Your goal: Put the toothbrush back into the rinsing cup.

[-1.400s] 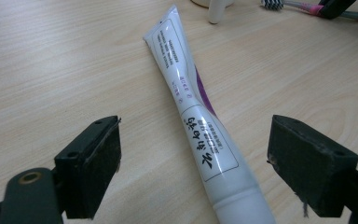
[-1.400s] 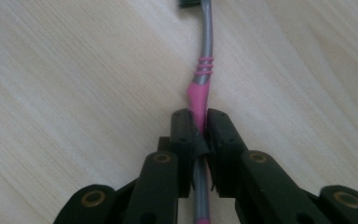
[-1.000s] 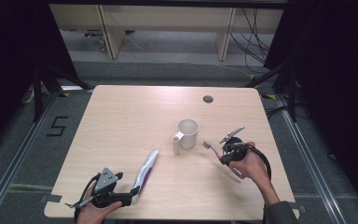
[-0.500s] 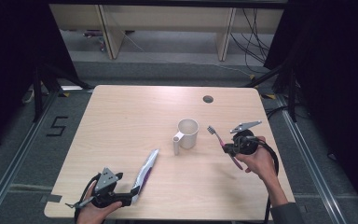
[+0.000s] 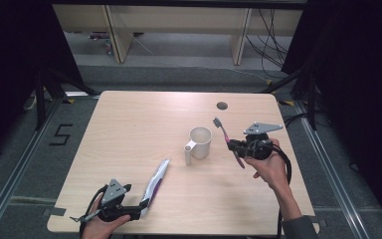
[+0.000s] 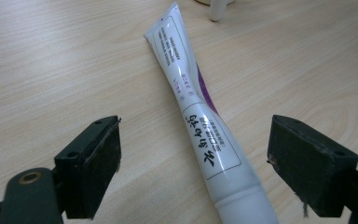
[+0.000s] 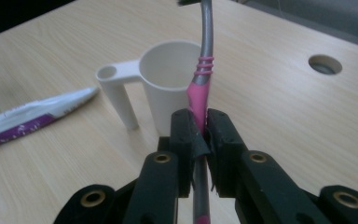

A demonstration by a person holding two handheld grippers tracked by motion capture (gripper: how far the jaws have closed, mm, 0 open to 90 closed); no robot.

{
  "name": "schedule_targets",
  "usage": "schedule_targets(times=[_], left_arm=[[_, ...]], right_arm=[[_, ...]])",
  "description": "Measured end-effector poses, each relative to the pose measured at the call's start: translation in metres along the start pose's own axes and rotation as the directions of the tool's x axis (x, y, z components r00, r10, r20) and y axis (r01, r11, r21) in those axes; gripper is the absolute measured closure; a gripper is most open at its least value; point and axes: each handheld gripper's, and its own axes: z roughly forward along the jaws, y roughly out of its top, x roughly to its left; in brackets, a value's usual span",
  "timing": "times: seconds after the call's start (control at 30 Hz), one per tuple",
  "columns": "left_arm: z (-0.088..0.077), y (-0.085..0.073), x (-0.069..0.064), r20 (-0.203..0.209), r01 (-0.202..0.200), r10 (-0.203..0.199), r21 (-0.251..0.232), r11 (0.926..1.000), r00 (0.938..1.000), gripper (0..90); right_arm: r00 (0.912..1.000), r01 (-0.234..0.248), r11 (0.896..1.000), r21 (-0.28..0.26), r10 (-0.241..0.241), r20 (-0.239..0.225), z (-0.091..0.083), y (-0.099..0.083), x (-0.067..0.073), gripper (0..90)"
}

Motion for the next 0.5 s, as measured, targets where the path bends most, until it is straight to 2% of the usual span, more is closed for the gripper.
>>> schedule_targets(times=[0.07,0.1,0.17,0.2,0.23,0.3,0.33,0.37,0.43,0.47,0.5], left_arm=[[0.0,0.0,0.0,0.001,-0.001,0.001,-0.001,1.0,1.0,16.9],[0.0,0.0,0.0,0.001,0.0,0.0,0.002,1.0,1.0,17.0],[0.001,0.0,0.0,0.002,0.008,-0.008,-0.005,1.0,1.0,17.0],[0.0,0.0,0.001,0.0,-0.005,0.005,0.003,1.0,1.0,17.0],[0.0,0.0,0.001,0.0,-0.005,0.005,0.003,1.0,1.0,17.0],[0.001,0.0,0.0,0.003,0.006,-0.006,-0.003,1.0,1.0,17.0],[0.001,0.0,0.0,0.002,0.006,-0.006,-0.003,1.0,1.0,17.0],[0.001,0.0,0.0,0.003,0.008,-0.008,-0.005,1.0,1.0,17.0],[0.001,0.0,0.0,0.002,0.0,0.0,0.001,1.0,1.0,17.0],[0.001,-0.001,0.0,0.002,0.0,0.0,0.001,1.0,1.0,17.0],[0.001,-0.001,0.0,0.003,0.001,-0.001,0.001,1.0,1.0,17.0]], right_arm=[[1.0,-0.003,1.0,-0.009,0.003,-0.001,0.001,0.002,0.002,81.9],[0.9998,0.017,0.999,-0.034,-0.017,-0.008,0.004,0.006,0.005,81.9],[0.9997,0.001,0.999,-0.052,-0.002,-0.024,0.005,0.008,0.007,81.9],[0.9993,0.001,0.997,-0.082,-0.004,-0.038,0.009,0.012,0.01,81.9],[0.9989,0.018,0.995,-0.102,-0.022,-0.041,0.011,0.014,0.011,81.9],[0.9986,0.017,0.99,-0.138,-0.023,-0.047,0.015,0.019,0.016,81.9],[0.9986,0.017,0.99,-0.138,-0.023,-0.047,0.015,0.019,0.016,81.9],[0.9973,-0.007,0.988,-0.152,-0.004,-0.073,0.019,0.024,0.022,81.9],[0.9967,0.016,0.984,-0.18,-0.03,-0.075,0.025,0.028,0.025,81.9],[0.9949,0.013,0.98,-0.198,-0.033,-0.095,0.029,0.03,0.027,81.9],[0.9947,-0.006,0.979,-0.202,-0.015,-0.102,0.032,0.033,0.031,81.9]])
